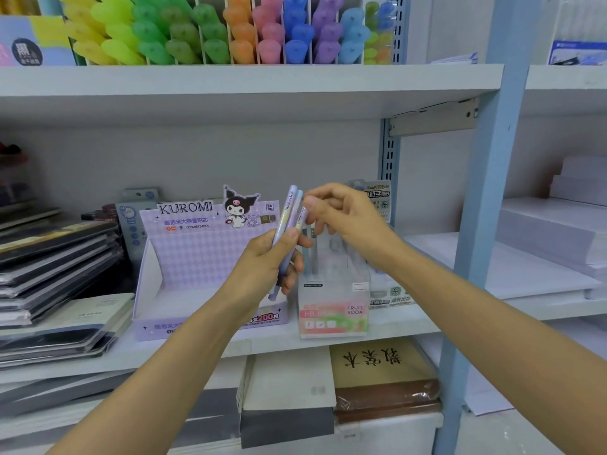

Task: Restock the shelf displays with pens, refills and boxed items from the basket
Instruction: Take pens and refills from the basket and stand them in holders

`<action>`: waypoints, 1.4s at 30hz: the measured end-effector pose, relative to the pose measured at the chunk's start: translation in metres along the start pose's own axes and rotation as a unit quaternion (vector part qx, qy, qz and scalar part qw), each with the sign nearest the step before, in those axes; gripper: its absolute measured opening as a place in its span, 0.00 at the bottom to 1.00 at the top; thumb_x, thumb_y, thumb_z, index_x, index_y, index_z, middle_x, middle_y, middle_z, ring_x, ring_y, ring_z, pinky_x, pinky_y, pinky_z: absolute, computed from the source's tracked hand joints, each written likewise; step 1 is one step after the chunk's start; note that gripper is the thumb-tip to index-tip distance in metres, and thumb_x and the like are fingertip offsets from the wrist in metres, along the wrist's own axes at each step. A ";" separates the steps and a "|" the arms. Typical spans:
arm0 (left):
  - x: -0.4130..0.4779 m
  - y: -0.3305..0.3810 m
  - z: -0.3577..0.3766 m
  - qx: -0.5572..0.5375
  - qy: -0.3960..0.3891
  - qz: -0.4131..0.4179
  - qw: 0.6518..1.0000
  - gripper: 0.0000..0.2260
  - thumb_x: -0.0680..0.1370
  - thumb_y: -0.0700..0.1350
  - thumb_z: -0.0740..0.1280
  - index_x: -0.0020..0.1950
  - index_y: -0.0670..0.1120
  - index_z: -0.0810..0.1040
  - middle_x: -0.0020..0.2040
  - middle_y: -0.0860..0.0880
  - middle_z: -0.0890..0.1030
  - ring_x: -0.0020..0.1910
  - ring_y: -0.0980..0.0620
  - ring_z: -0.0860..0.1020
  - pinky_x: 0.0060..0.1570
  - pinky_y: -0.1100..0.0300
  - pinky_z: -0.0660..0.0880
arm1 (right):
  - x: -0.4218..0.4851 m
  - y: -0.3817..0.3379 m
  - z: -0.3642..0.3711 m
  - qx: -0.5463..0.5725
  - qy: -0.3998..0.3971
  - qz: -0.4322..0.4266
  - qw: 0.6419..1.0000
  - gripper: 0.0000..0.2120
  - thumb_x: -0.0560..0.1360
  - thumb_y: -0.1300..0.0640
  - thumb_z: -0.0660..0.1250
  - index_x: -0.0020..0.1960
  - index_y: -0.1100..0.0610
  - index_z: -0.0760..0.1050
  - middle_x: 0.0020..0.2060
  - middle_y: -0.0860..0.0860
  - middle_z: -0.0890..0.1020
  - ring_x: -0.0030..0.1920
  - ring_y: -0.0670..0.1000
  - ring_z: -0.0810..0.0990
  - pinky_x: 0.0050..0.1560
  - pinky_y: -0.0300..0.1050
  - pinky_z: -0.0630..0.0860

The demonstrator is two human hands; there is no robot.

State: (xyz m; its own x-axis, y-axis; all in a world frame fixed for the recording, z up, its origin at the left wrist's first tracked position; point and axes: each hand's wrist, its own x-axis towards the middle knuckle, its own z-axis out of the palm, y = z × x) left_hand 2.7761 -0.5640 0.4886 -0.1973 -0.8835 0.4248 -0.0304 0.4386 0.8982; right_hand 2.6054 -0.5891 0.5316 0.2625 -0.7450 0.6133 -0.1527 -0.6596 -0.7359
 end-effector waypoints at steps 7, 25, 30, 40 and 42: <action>-0.002 0.007 -0.003 -0.036 0.037 -0.033 0.998 0.16 0.83 0.51 0.59 0.55 0.41 0.79 0.35 0.48 0.80 0.23 0.53 0.71 0.22 0.64 0.68 | -0.001 -0.007 -0.015 0.088 0.083 -0.005 0.993 0.02 0.78 0.64 0.66 0.46 0.60 0.74 0.33 0.50 0.83 0.32 0.46 0.81 0.35 0.36 0.75; -0.012 0.021 0.014 -0.157 0.185 0.010 0.970 0.06 0.74 0.46 0.71 0.48 0.46 0.80 0.44 0.42 0.69 0.20 0.56 0.56 0.19 0.66 0.55 | -0.038 -0.013 -0.026 -0.016 -0.121 0.076 0.990 0.11 0.75 0.65 0.69 0.57 0.62 0.80 0.45 0.56 0.85 0.44 0.48 0.85 0.41 0.33 0.78; -0.014 0.022 0.020 -0.144 0.181 0.029 0.972 0.04 0.74 0.45 0.71 0.43 0.45 0.82 0.26 0.48 0.68 0.19 0.56 0.57 0.18 0.66 0.56 | -0.041 -0.012 -0.017 -0.052 -0.132 0.036 0.989 0.12 0.75 0.65 0.70 0.58 0.62 0.79 0.49 0.58 0.84 0.49 0.49 0.84 0.54 0.38 0.78; -0.012 0.034 0.036 -0.019 0.123 0.058 0.991 0.03 0.75 0.44 0.72 0.43 0.46 0.80 0.27 0.56 0.78 0.19 0.59 0.64 0.20 0.69 0.62 | -0.012 -0.040 -0.014 -0.002 0.052 -0.075 0.996 0.08 0.76 0.63 0.69 0.54 0.64 0.80 0.45 0.57 0.84 0.44 0.49 0.83 0.48 0.39 0.80; -0.010 0.033 0.032 -0.022 0.137 0.042 0.989 0.06 0.77 0.48 0.70 0.46 0.46 0.80 0.32 0.55 0.80 0.20 0.57 0.62 0.21 0.68 0.61 | -0.008 -0.036 -0.024 0.030 0.111 -0.071 0.991 0.04 0.77 0.63 0.68 0.52 0.61 0.79 0.40 0.53 0.84 0.39 0.45 0.83 0.43 0.38 0.78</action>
State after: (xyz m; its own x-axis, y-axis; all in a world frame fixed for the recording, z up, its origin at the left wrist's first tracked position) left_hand 2.7459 -0.5354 0.5107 0.0752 -0.8586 0.5071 0.0186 0.5096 0.8602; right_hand 2.5855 -0.5613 0.5604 0.0602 -0.6530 0.7550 -0.0698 -0.7572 -0.6494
